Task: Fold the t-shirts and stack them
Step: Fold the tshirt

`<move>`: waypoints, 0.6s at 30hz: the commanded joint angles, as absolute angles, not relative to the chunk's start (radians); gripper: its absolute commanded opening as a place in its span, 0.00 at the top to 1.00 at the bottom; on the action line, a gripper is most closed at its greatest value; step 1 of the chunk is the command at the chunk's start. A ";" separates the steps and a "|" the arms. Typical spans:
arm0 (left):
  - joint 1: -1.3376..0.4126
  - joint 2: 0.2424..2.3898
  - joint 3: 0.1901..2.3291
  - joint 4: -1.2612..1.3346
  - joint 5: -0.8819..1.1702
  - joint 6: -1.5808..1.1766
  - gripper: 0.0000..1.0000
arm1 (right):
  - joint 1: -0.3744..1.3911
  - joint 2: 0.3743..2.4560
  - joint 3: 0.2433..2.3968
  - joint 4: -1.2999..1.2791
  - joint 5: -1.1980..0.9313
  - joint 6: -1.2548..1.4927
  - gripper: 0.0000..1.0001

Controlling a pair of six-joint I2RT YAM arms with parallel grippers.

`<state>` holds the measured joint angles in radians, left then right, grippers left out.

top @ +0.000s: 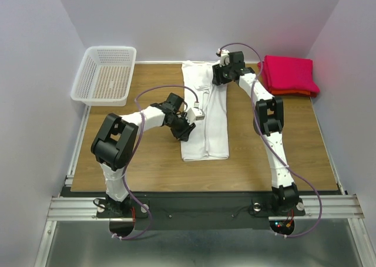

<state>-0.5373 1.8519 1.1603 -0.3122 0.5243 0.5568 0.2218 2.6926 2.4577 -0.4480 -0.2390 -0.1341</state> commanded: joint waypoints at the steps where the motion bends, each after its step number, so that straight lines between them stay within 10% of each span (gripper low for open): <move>1: -0.537 1.803 1.163 -0.422 0.520 0.574 0.59 | 0.216 2.631 2.453 -0.445 -0.276 -0.118 0.39; 12: -0.535 1.442 1.180 -0.391 0.574 0.649 0.46 | 0.218 2.035 2.004 -0.443 -0.492 -0.274 0.00; 18: -0.537 1.202 1.100 -0.251 0.566 0.629 0.32 | 0.218 1.726 1.720 -0.478 -0.586 -0.368 0.00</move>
<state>-0.5358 1.3190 1.1553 -0.3687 0.5510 0.6426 0.2161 1.8744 1.8500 -0.4740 -0.4904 -0.2634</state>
